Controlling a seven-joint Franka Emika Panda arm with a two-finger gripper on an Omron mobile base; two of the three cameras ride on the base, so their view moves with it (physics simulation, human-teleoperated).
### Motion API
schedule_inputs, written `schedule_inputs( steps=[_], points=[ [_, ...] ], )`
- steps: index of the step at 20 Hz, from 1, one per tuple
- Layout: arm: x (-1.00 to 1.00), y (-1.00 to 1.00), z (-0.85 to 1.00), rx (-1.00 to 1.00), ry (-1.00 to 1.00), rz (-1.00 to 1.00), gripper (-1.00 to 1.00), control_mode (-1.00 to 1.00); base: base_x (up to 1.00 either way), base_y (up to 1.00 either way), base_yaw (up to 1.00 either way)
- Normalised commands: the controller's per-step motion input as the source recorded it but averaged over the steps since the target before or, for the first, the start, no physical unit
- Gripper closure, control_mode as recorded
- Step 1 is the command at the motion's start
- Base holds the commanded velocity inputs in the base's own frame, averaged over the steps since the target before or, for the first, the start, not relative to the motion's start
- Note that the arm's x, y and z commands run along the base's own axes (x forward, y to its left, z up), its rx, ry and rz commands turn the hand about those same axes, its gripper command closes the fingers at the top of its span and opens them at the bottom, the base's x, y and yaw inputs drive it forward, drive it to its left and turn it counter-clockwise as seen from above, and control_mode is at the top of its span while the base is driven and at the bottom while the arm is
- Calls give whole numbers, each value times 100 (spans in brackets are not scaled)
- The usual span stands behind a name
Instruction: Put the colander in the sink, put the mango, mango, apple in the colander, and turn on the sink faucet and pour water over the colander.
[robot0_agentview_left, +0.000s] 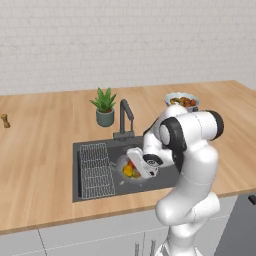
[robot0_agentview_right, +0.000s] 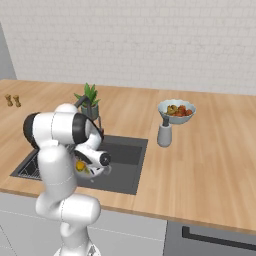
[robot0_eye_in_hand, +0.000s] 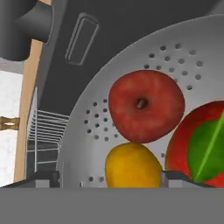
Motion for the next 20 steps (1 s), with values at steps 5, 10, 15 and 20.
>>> schedule_inputs(
  steps=[5,10,15,20],
  points=[
    [-41,6,-1,-1,-21,0,-100,-100,0,0,0],
    [-2,0,9,0,-9,0,-100,-100,0,0,0],
    [3,-3,48,0,0,0,-100,-100,0,0,0],
    [-3,-37,98,12,0,0,-100,-100,0,0,0]
  ],
)
